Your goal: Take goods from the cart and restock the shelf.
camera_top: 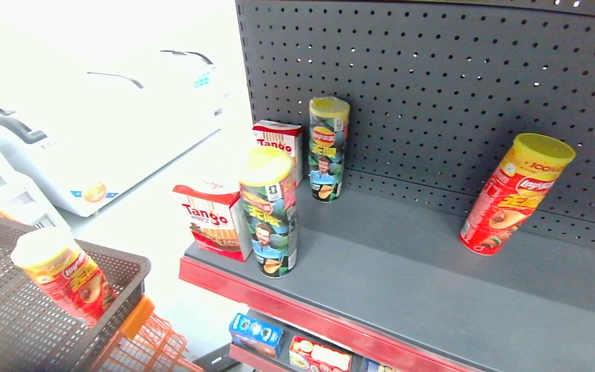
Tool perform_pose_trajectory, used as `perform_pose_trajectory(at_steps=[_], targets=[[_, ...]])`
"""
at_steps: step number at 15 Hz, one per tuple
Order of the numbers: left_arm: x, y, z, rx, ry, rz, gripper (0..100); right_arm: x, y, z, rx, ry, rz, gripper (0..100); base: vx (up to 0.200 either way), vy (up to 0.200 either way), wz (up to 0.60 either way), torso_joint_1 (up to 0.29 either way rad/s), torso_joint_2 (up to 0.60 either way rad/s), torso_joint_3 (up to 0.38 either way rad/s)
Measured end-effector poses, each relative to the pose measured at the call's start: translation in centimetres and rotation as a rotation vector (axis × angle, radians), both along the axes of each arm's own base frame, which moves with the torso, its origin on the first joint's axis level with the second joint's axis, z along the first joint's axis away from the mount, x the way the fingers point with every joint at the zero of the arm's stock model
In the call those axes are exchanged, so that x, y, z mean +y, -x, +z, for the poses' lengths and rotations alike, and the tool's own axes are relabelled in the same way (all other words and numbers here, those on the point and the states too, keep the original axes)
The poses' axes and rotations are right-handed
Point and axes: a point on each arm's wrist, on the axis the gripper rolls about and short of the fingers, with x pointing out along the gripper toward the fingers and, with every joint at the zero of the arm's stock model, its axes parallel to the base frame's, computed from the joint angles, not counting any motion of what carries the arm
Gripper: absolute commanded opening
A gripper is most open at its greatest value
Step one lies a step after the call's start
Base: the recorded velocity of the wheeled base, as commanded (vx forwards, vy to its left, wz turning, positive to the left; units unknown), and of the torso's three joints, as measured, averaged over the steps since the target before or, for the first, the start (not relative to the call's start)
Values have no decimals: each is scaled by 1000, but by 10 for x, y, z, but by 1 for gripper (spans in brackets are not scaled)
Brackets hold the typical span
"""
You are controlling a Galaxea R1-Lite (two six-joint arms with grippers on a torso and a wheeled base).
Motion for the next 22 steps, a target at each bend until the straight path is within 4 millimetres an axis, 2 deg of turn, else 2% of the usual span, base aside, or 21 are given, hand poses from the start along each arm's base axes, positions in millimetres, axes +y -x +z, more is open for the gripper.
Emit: perform_pose_trajectory(at_steps=[16, 22], targets=[[0, 0, 2, -9, -7, 7, 100, 0, 0, 0, -1, -1, 0, 100, 0, 0, 0, 0, 0, 0], [4, 31, 44, 62, -109, 167, 100, 0, 0, 0, 0, 0, -1, 100, 0, 0, 0, 0, 0, 0]])
